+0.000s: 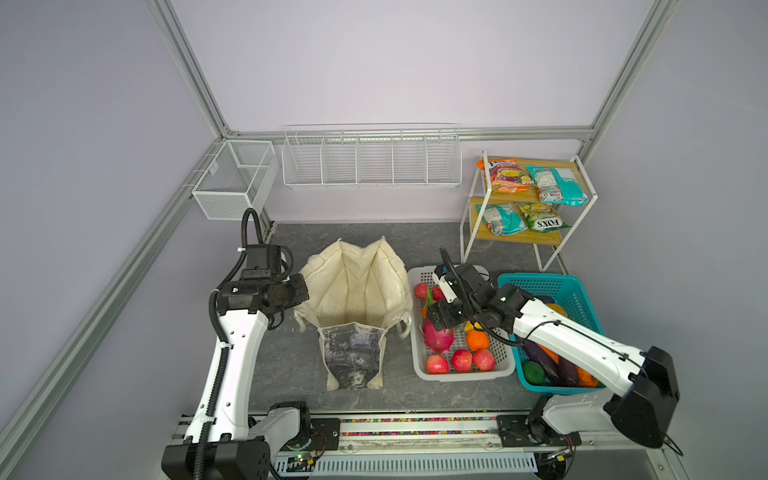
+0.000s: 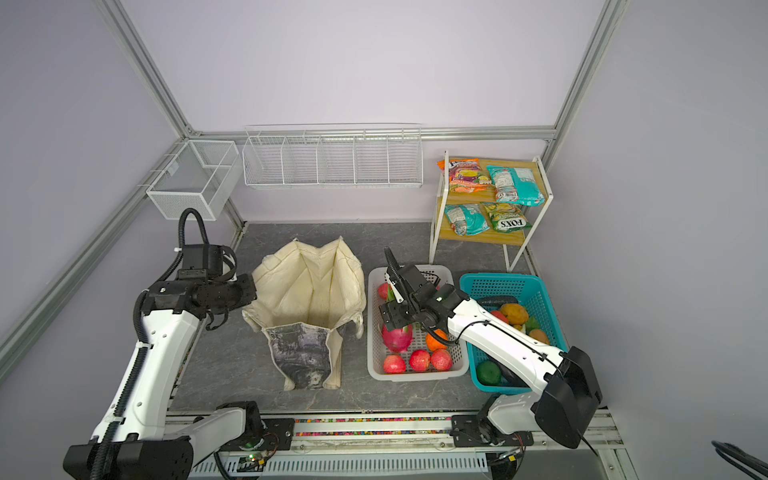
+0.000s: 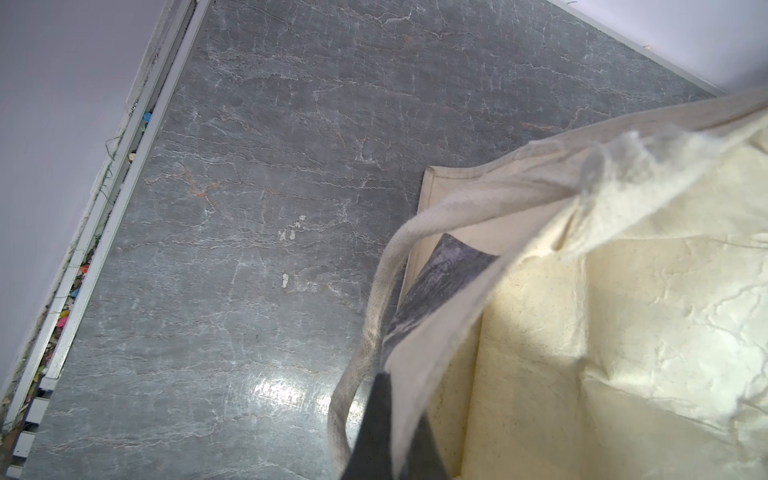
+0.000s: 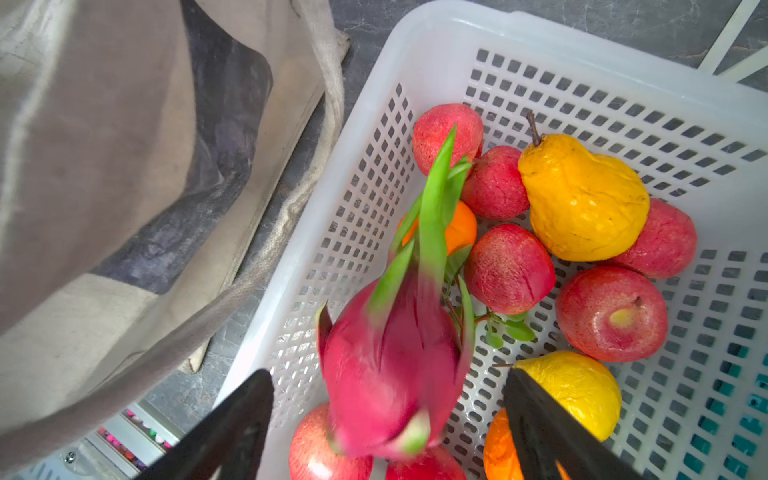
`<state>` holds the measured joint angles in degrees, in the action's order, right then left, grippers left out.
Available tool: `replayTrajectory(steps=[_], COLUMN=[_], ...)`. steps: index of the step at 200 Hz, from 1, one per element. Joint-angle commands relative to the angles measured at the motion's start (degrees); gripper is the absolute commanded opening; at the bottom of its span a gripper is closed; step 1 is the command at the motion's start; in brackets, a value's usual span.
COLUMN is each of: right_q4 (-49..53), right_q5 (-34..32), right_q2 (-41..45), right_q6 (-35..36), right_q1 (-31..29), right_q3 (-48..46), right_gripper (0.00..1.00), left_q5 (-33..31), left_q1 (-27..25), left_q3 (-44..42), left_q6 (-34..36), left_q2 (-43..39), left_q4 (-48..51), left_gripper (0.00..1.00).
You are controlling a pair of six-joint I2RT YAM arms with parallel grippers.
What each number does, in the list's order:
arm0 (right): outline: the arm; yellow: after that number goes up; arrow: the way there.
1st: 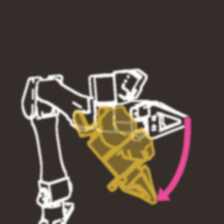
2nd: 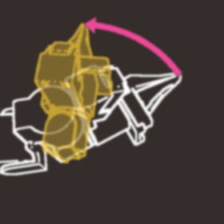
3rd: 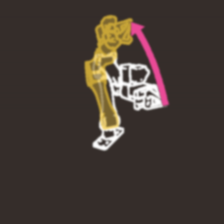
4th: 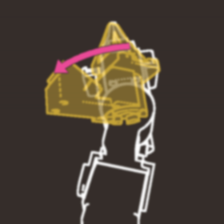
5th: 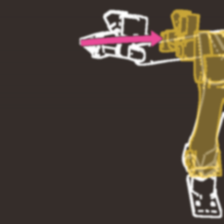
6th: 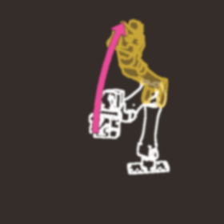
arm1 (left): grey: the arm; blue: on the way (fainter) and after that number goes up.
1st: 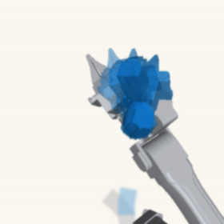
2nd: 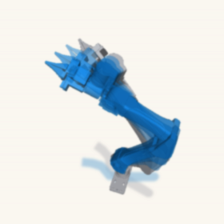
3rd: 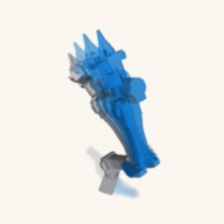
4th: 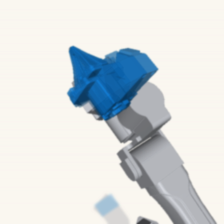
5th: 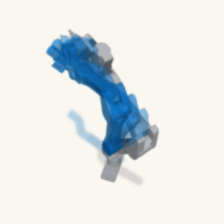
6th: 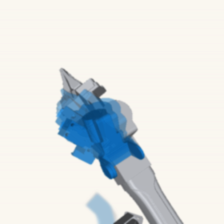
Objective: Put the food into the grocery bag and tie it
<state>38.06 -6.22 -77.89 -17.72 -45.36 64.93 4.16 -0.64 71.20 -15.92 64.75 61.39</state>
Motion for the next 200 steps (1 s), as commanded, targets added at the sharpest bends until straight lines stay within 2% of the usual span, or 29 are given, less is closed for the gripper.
replayTrajectory(steps=[1, 60, 86, 106, 153, 200], right_q4=[2.5, 7.2, 6.3, 6.5, 8.2, 10.8], right_q5=[0.1, 1.0, 5.3, 5.7, 2.8, 0.8], right_q2=[0.4, -2.0, -7.1, -11.0, -18.1, -24.4], right_q6=[-1.5, -3.5, 1.4, 7.1, 15.3, 17.9], right_q1=[0.5, 1.0, 0.5, 0.3, 1.0, 1.4], right_q3=[1.0, 4.3, 5.9, 7.4, 13.3, 17.6], right_gripper=[0.89, 0.9, 0.95, 1.0, 0.93, 0.88], left_q5=[0.5, 0.9, 1.5, 1.5, 1.3, 1.2], left_q1=[0.5, 0.5, 0.4, 0.4, 0.4, 0.5], left_q3=[-0.2, -0.3, -0.3, -0.2, 0.5, 0.7], left_q6=[0.1, 0.1, 0.0, 0.1, 0.2, 0.2], left_q2=[-0.9, -1.1, -1.1, -1.3, -1.8, -1.9], left_q4=[-0.2, -0.3, -0.4, -0.1, 0.7, 0.9], left_gripper=[0.0, 0.0, 0.0, 0.0, 0.0, 0.0])
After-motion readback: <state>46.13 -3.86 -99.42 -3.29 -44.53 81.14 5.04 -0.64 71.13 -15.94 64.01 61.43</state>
